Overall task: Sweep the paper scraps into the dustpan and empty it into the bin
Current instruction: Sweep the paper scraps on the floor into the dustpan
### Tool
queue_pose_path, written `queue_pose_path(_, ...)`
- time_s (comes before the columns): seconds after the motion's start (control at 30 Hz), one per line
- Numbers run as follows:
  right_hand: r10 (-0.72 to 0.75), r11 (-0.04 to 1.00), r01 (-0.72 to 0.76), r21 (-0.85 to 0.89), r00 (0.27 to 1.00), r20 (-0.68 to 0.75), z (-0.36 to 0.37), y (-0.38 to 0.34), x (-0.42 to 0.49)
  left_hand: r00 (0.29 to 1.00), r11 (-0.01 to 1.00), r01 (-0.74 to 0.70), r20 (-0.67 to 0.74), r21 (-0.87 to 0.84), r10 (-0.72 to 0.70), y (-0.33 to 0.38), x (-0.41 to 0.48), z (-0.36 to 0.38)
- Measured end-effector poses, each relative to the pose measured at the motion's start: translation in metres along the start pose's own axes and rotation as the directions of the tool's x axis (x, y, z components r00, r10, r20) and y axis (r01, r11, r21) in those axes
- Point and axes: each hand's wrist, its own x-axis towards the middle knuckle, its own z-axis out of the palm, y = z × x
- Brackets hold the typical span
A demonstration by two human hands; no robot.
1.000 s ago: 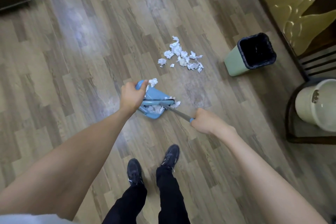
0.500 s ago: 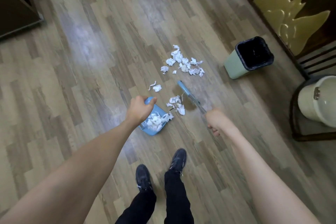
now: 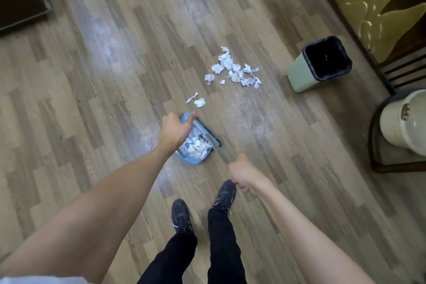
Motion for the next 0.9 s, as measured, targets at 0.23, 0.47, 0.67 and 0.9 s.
queue_pose_path(0.23,-0.136,0.932,0.147,-0.332,0.989,0.058,-0.041,-0.036,-0.045,0.996,0.992,0.070,-0.047,-0.104,-0.075,0.003,0.001,-0.010)
queue_pose_path(0.47,-0.306,0.871,0.267,-0.413,0.952,-0.029,-0.091,-0.089,-0.061,0.987,0.984,0.110,-0.102,-0.138,-0.125,0.032,0.025,-0.047)
queue_pose_path(0.67,-0.401,0.845,0.322,-0.427,0.910,-0.109,-0.115,-0.135,-0.036,0.985,0.990,0.094,-0.137,-0.101,-0.107,0.045,0.052,-0.063)
queue_pose_path(0.9,-0.390,0.901,0.304,-0.310,0.879,-0.272,-0.140,-0.183,0.027,0.995,0.996,0.069,-0.075,-0.051,-0.073,0.042,0.097,-0.076)
